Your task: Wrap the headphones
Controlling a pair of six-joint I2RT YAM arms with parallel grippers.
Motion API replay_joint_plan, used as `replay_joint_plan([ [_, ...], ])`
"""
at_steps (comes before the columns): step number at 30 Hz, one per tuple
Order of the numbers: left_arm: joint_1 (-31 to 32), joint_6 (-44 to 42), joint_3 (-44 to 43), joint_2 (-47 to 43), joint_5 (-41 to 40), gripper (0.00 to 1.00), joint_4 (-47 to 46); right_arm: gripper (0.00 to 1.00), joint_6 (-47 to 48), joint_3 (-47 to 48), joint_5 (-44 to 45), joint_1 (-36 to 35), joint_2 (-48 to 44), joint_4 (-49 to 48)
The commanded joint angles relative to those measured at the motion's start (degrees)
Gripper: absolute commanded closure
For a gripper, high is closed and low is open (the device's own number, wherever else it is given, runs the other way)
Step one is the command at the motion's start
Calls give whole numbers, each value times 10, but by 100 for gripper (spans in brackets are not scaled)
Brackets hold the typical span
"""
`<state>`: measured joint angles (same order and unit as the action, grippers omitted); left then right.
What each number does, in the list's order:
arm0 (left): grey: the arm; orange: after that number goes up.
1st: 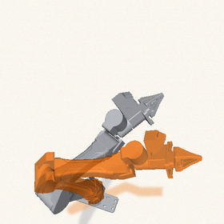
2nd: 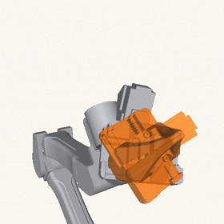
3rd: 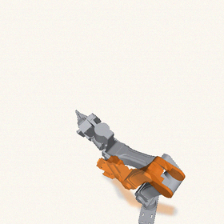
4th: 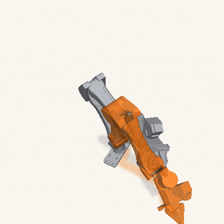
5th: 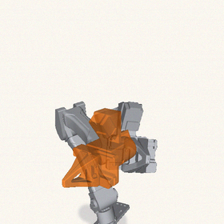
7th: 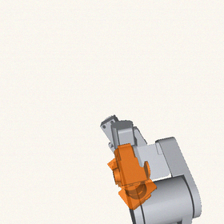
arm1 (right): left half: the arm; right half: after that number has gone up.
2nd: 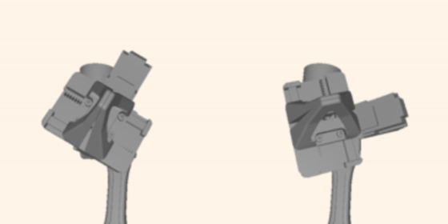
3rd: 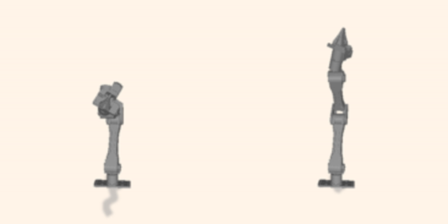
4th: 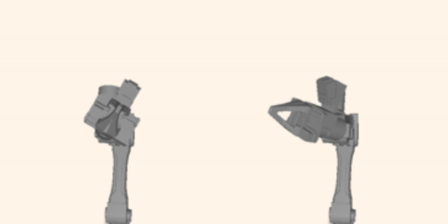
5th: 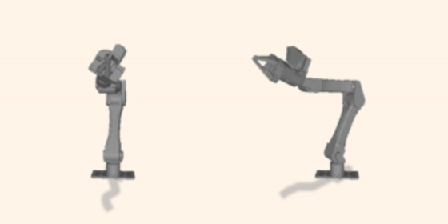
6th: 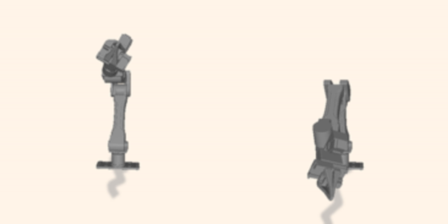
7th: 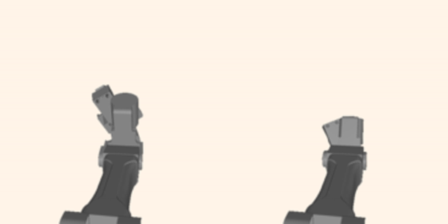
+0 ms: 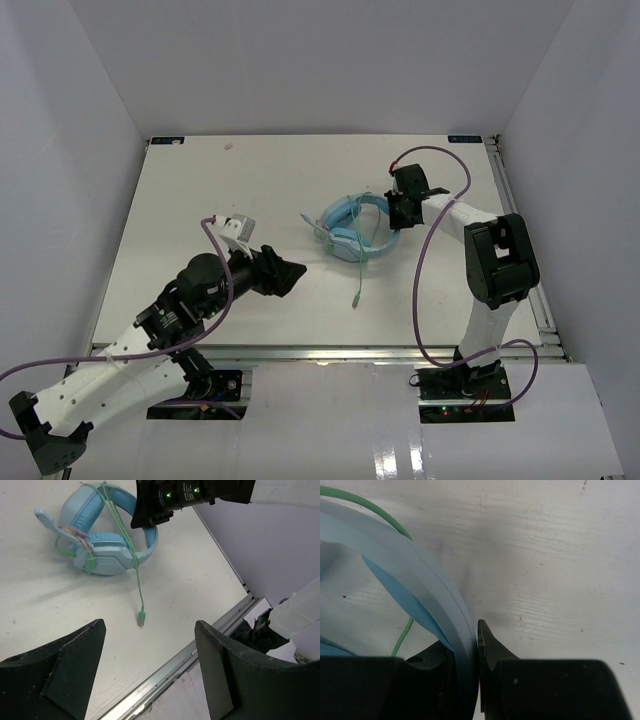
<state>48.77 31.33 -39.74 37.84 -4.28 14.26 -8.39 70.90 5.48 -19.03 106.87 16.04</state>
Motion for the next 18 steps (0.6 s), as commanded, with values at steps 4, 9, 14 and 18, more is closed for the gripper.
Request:
replay_joint_plan([
  [4,2,39,35,-55,-22,10,41,61,14,-1,-28,19,-1,-58],
  [9,2,26,27,-76,-44,2,60,31,27,-26,-39,30,-36,-64],
  [14,2,21,21,-77,-41,2,70,16,41,-52,-31,43,-97,-58],
  [18,2,21,32,-86,-31,2,74,10,106,-88,-47,43,-201,-50],
])
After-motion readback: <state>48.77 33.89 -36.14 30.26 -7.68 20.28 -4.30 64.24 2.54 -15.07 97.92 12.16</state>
